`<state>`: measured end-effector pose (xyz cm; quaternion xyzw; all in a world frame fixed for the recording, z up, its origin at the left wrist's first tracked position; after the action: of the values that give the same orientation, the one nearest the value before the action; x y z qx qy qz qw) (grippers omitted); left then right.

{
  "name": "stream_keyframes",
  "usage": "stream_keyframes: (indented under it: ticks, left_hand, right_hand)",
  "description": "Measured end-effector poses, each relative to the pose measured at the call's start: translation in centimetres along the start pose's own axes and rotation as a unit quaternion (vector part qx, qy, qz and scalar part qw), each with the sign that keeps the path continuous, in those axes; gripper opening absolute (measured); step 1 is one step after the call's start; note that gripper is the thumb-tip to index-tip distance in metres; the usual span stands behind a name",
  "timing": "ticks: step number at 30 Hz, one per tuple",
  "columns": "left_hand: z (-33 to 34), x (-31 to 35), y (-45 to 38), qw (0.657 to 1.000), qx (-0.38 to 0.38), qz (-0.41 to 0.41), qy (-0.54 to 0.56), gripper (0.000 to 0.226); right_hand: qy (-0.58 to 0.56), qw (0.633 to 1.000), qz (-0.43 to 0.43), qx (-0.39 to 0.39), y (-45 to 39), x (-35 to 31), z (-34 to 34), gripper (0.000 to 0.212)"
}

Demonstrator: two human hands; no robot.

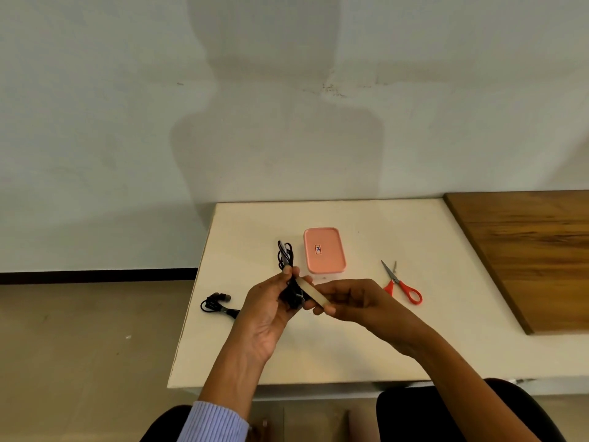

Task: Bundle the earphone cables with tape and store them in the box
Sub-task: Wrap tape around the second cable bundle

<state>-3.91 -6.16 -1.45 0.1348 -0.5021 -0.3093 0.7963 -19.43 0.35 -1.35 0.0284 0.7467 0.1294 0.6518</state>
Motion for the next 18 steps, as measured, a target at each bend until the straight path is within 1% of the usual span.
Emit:
stream_keyframes:
  ticks: [4,7,10,14,16,18]
  left_hand:
    - [-0.05,0.0,-0.14,1.0,0.003,0.006,0.026,0.023]
    - [-0.01,0.23,-0.03,0.996,0.0,-0.019,0.087,0.021]
    - [-0.03,0.52,0.06,0.989,-0.002,-0.044,0.142,0.018]
    - [-0.14,0.85,0.21,0.987,-0.008,-0.059,0.147,0.018]
    - [-0.24,0.9,0.11,0.987,0.0,-0.059,0.152,0.019]
    - [-0.29,0.9,-0.01,0.987,0.011,-0.05,0.152,0.019]
  right_hand:
    - [0.004,0.999,-0.002,0.051,-0.21,0.0,0.34,0.017]
    - [0.002,0.997,-0.009,0.071,-0.24,0.05,0.33,0.016]
    - [-0.012,0.999,-0.014,0.049,-0.2,-0.07,-0.1,0.019]
    - [-0.015,1.0,-0.016,-0.01,-0.02,-0.42,-0.46,0.025]
    - [-0.016,1.0,-0.015,-0.007,0.01,-0.4,-0.31,0.025]
    - [-0.014,1.0,-0.015,0.02,0.01,-0.34,-0.01,0.021]
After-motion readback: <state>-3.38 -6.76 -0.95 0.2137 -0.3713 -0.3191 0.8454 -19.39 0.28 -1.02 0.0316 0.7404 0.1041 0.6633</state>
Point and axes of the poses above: each hand's wrist, its own y-axis away from the middle knuckle, its own z-axis out of the palm, x = y × z, the point moved 1 cm from there along -y, towards the middle knuckle
